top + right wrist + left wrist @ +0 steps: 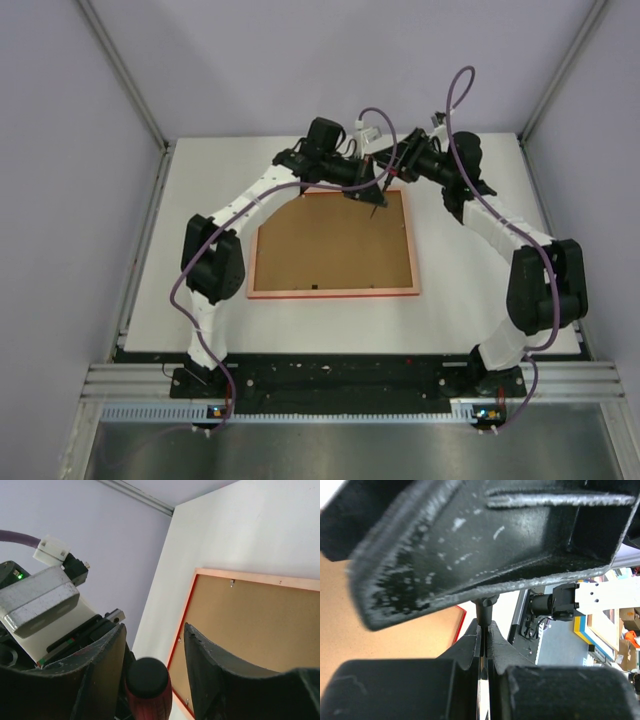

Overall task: Take the photo out of the frame
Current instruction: Release the photo frame item from the photo frame.

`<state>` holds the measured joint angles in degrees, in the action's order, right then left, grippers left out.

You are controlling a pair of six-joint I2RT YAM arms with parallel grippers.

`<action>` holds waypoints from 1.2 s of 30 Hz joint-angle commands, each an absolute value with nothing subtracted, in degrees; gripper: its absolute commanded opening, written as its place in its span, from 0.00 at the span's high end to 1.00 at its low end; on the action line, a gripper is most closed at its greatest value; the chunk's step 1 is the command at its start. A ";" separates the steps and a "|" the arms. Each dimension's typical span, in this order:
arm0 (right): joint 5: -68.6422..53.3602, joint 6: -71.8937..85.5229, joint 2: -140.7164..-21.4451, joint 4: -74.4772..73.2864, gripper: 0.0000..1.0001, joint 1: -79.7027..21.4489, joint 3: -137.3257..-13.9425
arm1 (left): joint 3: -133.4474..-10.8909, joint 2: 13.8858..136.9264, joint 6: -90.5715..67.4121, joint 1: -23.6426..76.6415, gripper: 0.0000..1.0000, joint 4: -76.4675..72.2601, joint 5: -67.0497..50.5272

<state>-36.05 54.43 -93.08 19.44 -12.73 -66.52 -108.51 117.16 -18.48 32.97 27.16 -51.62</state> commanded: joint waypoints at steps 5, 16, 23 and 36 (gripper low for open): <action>-37.53 55.90 -95.36 22.94 0.71 -13.45 -70.84 | -108.46 115.58 -17.84 34.19 1.00 25.22 -53.26; -34.64 50.37 -92.99 15.84 1.00 -13.45 -72.50 | -108.99 114.87 -16.17 33.93 0.58 27.16 -50.36; -28.66 40.62 -92.81 5.02 1.00 -13.45 -77.69 | -109.16 112.07 -14.59 31.82 0.02 29.18 -47.64; -15.12 15.12 -105.36 -13.08 1.00 -13.01 -92.09 | -99.34 101.00 -4.49 12.24 0.02 36.13 -27.62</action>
